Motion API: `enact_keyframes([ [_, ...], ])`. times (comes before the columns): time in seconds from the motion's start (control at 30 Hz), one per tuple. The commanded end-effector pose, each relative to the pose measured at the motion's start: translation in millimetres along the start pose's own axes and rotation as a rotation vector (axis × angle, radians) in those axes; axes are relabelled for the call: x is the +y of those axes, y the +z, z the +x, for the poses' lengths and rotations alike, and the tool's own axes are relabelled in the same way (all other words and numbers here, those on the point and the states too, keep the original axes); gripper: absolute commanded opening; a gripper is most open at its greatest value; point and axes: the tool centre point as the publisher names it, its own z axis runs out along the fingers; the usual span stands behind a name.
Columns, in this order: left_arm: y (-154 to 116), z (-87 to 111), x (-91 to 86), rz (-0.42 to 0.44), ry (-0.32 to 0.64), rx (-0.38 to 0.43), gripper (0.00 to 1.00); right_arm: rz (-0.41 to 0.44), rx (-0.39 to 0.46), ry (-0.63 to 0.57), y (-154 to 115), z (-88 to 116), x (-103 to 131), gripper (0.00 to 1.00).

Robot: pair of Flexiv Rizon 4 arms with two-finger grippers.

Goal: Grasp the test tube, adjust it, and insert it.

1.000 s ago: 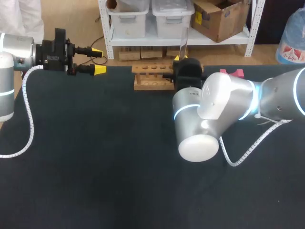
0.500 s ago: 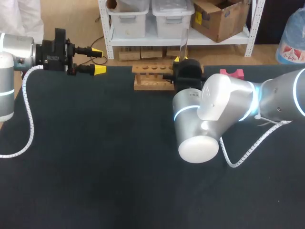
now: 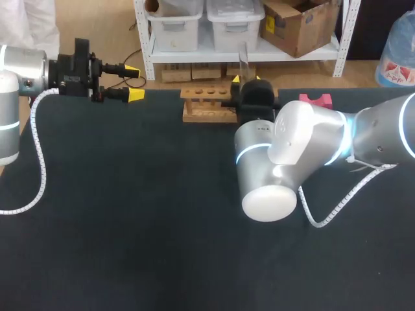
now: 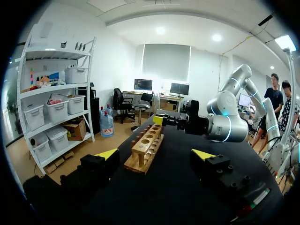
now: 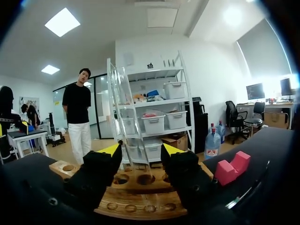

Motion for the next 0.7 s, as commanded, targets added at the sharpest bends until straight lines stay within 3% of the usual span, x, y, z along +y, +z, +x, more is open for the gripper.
enact_keyframes([
  [0.03,0,1.3,-1.4,-0.004,0.003,-0.004,1.0,-0.299,-0.01,-0.005,-3,-4,-4,0.61],
  [0.07,0,1.3,-1.4,-0.004,0.003,-0.004,1.0,-0.298,-0.013,-0.005,-3,-6,-4,0.54],
  [0.1,0,1.3,-1.4,-0.004,0.003,-0.004,1.0,-0.298,-0.015,-0.007,-2,-7,-4,0.55],
  [0.2,0,1.3,-1.4,-0.004,0.003,-0.004,1.0,-0.316,-0.023,-0.017,-4,-13,-2,0.79],
  [0.23,0,1.3,-1.4,-0.004,0.003,-0.004,1.0,-0.323,-0.024,-0.017,-5,-15,-1,0.95],
  [0.27,0,1.3,-1.4,-0.004,0.003,-0.004,1.0,-0.325,-0.024,-0.016,-8,-17,-1,1.0],
  [0.43,0,1.3,-1.4,-0.004,0.003,-0.004,1.0,-0.358,-0.035,0.009,-23,-28,-3,1.0],
  [0.7,0,1.3,-1.4,-0.004,0.003,-0.004,1.0,-0.551,0.008,0.079,-49,-41,-6,1.0],
])
